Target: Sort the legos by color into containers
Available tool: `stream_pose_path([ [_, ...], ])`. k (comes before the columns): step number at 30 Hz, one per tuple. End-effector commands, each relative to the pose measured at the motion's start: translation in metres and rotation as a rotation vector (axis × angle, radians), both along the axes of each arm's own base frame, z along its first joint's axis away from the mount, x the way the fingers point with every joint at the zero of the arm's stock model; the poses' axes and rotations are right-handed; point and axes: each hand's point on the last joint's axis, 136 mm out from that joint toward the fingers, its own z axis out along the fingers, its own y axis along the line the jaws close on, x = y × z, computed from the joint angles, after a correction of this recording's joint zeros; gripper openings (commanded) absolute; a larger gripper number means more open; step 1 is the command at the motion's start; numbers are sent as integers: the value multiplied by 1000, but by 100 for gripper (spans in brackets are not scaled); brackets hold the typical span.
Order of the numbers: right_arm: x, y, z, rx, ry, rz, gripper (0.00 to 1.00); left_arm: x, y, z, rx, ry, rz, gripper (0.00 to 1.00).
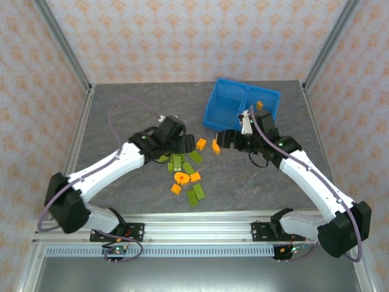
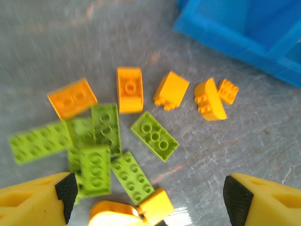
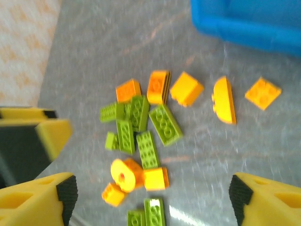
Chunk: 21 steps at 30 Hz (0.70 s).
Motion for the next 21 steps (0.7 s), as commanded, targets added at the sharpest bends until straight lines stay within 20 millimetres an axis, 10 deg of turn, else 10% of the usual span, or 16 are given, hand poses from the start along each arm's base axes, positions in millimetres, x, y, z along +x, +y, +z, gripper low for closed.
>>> stream_pose_path([
  [1,-34,-11,-18,-41,99,32,90,9,-12,-18,-86,84,293,85],
  [9,-50,-27,-27,-86,104,9,95,19,-48,-91,-125,284,417,77],
  [21,-54,-36,-25,-128,84,4,97,36,-52,-122,-17,314,449,66],
])
